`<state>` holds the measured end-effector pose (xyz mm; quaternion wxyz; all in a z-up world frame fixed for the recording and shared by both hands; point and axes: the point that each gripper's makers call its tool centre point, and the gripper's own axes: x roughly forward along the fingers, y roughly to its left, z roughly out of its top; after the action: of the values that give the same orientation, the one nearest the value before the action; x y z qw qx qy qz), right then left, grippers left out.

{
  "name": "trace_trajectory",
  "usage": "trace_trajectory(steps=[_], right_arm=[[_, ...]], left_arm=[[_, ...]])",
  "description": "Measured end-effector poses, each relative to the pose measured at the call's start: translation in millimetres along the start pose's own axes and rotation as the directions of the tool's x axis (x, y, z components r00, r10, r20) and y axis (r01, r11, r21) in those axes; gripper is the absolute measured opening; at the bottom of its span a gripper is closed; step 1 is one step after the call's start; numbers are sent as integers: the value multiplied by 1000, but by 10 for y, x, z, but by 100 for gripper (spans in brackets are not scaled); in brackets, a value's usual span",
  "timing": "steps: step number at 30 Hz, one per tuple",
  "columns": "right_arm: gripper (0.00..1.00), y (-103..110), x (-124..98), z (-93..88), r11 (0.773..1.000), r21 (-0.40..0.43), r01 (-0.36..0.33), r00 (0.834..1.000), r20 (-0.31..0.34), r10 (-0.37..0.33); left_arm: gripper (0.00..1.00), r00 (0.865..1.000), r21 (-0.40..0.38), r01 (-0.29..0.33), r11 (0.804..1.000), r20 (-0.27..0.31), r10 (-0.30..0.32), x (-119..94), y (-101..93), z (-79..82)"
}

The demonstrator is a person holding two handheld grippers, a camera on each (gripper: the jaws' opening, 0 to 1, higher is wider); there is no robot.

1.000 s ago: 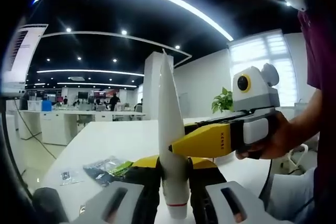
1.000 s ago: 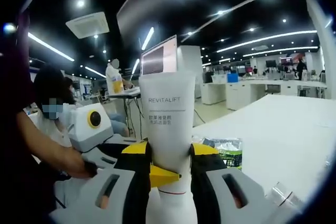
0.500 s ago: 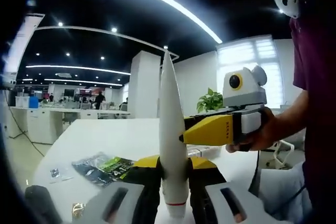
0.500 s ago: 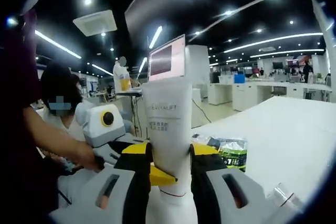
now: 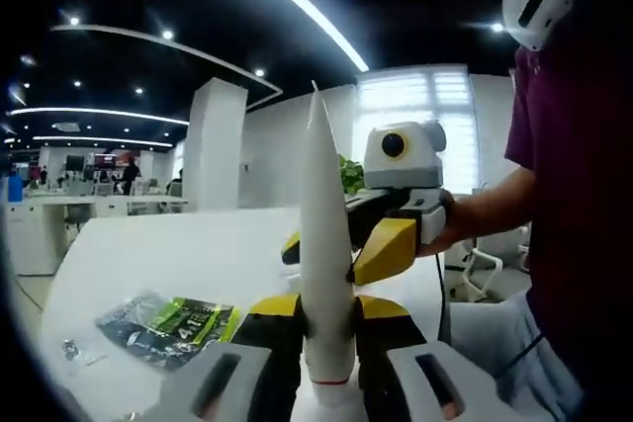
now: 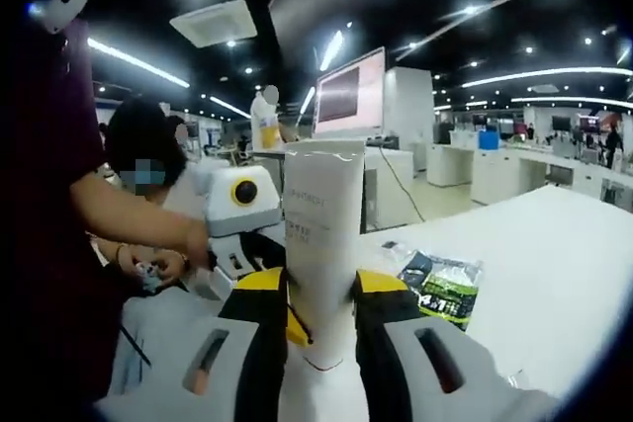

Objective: Arrange the skincare products in the storage area until every visible bottle or jar stands upright without overlapping.

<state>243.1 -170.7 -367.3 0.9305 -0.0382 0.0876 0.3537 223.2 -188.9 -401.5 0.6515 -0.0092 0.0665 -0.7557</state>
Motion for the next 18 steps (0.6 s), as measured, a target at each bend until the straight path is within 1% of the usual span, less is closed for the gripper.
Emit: trace_trajectory(steps=[2,5,6,8,10,14,18], right_arm=[[23,-14,-12,0,1000,17,13,1000,7,-13],[19,-10,-49,-7,998,-15,57,998,8,-57],[17,-7,-53,-7,998,-18,60,998,8,-60],[15,23,-70,-21,997,-25,75,997,14,-75],[14,38,-79,-24,996,-28,79,997,23,-78],[14,40,-78,-17,996,-23,81,996,35,-80],[15,34,-64,-14,998,9,55,998,38,-55]], left_arm=[[20,1000,1,-8,1000,-9,8,6,2,-8],[23,999,-13,-45,999,-11,45,11,39,-13],[25,999,-13,-51,999,-10,51,11,43,-13],[27,997,-5,-81,997,-6,81,20,41,-13],[28,996,2,-93,996,-7,93,24,35,-12],[29,989,14,-145,989,-14,145,21,41,-18],[30,985,5,-174,985,-13,174,12,56,-18]])
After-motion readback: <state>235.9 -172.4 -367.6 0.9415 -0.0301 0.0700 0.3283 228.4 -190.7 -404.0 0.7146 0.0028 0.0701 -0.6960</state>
